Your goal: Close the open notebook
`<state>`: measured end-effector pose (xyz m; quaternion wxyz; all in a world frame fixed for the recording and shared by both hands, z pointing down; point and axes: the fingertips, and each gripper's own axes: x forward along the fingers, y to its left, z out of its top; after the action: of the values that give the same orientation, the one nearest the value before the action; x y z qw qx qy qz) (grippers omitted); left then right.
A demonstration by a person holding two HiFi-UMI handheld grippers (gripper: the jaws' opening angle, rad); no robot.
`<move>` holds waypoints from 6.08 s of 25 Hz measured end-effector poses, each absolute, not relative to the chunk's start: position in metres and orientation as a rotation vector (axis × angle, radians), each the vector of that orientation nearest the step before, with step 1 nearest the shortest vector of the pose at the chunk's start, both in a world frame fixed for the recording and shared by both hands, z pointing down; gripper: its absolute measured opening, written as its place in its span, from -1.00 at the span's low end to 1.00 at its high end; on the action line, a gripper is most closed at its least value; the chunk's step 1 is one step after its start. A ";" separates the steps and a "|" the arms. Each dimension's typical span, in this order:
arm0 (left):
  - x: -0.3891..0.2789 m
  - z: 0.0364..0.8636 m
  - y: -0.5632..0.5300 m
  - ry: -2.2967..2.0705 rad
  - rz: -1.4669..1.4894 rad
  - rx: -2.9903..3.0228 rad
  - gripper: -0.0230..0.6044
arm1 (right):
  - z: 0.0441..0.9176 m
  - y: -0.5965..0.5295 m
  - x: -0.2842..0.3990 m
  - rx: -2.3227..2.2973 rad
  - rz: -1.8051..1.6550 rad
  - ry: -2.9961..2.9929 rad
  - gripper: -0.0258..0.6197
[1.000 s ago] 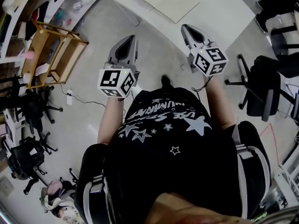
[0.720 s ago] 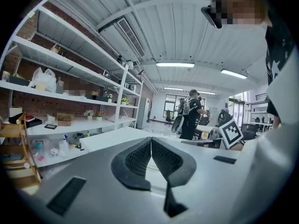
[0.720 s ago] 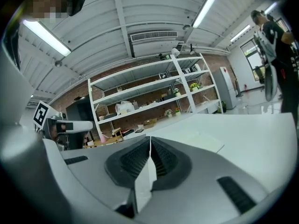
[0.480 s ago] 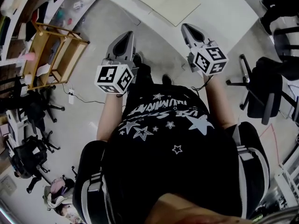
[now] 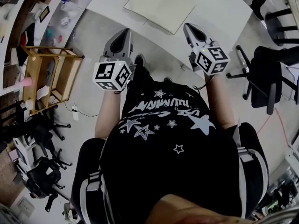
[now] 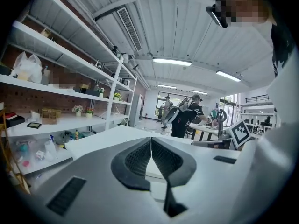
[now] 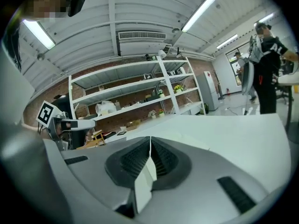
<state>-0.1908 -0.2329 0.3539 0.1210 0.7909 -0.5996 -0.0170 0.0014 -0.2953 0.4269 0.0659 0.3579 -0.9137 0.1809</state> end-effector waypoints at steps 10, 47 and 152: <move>-0.248 0.381 -0.327 -1.511 0.036 2.343 -0.89 | 0.424 -0.361 -0.022 1.376 0.578 -2.638 -0.89; -0.275 0.546 -0.413 -0.728 0.610 2.269 -0.43 | 0.454 -0.362 -0.054 1.941 0.724 -2.190 -0.89; -0.121 0.440 -0.038 -1.425 0.127 2.144 -0.85 | 0.458 -0.090 0.069 1.325 0.766 -2.621 -0.89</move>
<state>-0.1209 -0.0383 0.4402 0.2785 0.7989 -0.5310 0.0474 0.0691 -0.0899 0.4583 0.0529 0.4359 -0.8623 0.2521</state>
